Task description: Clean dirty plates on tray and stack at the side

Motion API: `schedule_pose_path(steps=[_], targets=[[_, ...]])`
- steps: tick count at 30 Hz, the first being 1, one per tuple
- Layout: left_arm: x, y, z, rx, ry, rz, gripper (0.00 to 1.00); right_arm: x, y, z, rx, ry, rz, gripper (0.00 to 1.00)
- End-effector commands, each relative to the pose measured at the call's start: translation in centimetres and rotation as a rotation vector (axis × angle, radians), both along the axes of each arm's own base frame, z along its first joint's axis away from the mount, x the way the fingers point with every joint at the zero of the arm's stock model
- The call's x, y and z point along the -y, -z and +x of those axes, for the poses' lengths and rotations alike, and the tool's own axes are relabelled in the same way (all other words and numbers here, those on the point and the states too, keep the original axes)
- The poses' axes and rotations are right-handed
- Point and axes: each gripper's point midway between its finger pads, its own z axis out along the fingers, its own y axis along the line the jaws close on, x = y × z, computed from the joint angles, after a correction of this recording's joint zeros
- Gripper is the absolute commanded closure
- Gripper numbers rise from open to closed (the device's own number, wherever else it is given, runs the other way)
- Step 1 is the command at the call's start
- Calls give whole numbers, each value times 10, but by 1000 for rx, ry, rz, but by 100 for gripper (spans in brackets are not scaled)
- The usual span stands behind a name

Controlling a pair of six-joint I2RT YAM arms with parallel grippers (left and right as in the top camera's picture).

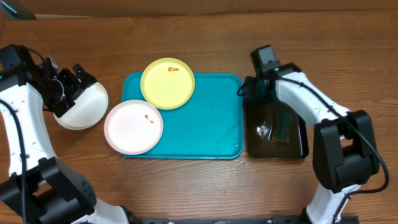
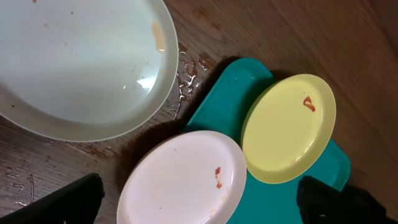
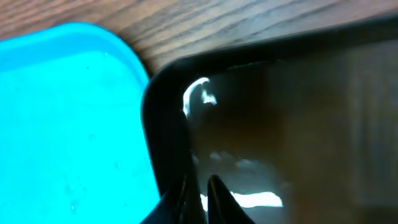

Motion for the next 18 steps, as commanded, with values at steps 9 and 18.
schedule_pose_path(steps=[9, 18], targets=[[-1, -10, 2, 29, 18, 25, 0, -45, -114, 16, 161, -195, 156, 60], [-1, -10, 2, 29, 18, 25, 0, -93, -123, 9, 223, -328, 172, 37]])
